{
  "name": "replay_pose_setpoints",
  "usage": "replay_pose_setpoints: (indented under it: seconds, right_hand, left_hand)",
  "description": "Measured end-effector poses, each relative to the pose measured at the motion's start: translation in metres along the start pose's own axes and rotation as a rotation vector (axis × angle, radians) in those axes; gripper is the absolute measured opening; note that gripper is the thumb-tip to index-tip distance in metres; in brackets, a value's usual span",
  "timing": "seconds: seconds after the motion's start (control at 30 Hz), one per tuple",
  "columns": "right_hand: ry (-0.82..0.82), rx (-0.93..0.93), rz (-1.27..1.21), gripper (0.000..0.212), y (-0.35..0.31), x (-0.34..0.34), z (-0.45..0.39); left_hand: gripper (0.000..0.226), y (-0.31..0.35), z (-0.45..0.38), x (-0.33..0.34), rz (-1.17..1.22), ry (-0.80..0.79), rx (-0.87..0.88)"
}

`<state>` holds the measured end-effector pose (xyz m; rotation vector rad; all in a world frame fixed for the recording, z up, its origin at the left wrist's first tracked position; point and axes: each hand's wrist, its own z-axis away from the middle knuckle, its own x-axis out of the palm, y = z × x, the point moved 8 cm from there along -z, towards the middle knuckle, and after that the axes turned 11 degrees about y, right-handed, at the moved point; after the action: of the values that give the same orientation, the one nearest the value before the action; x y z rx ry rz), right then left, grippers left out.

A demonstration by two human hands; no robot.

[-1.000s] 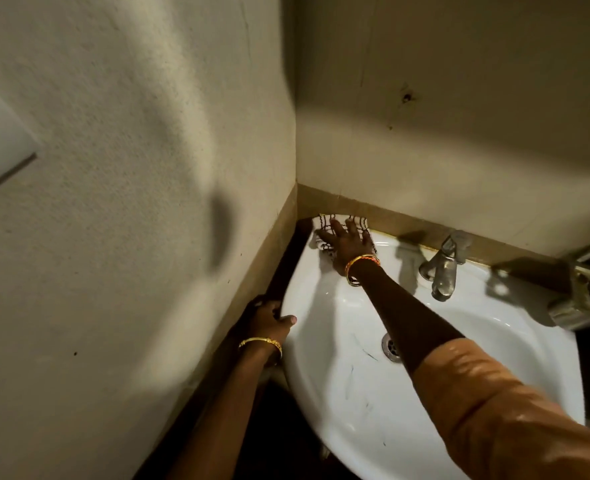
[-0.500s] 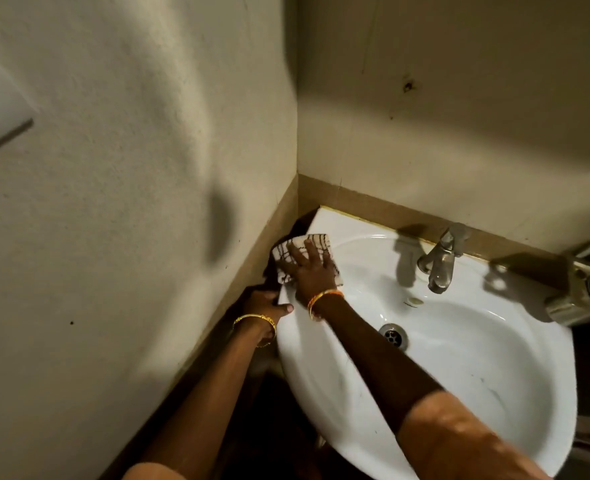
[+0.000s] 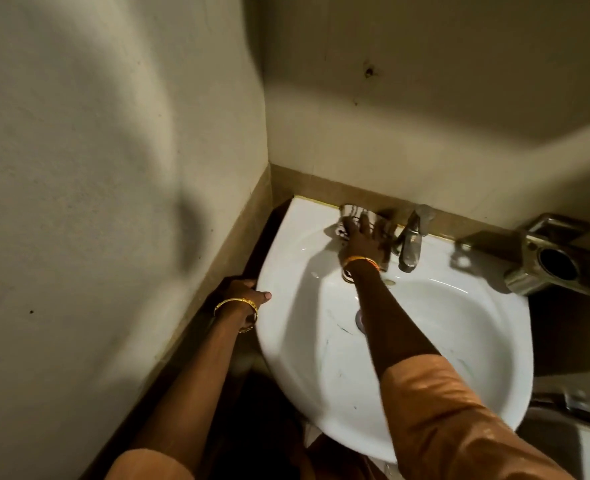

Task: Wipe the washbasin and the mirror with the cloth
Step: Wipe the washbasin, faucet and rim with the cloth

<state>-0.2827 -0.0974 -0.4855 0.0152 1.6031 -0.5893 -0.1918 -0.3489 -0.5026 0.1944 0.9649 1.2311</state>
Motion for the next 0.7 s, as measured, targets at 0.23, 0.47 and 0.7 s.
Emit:
replay_pose_setpoints:
  seconds: [0.23,0.47,0.7]
  right_hand:
    - [-0.002,0.063,-0.046,0.071,0.015,-0.003,0.002]
    - [-0.007,-0.131,0.073,0.063,-0.064,0.038,0.042]
    - [-0.189,-0.593,0.194,0.061,-0.117,0.047,0.087]
  left_hand:
    - [0.047,-0.002,0.002,0.004,-0.014,0.003,0.047]
    - [0.038,0.005,0.007,0.0,-0.118,0.084,0.137]
    - [0.066,-0.013,0.011,-0.007,0.144,0.012,0.025]
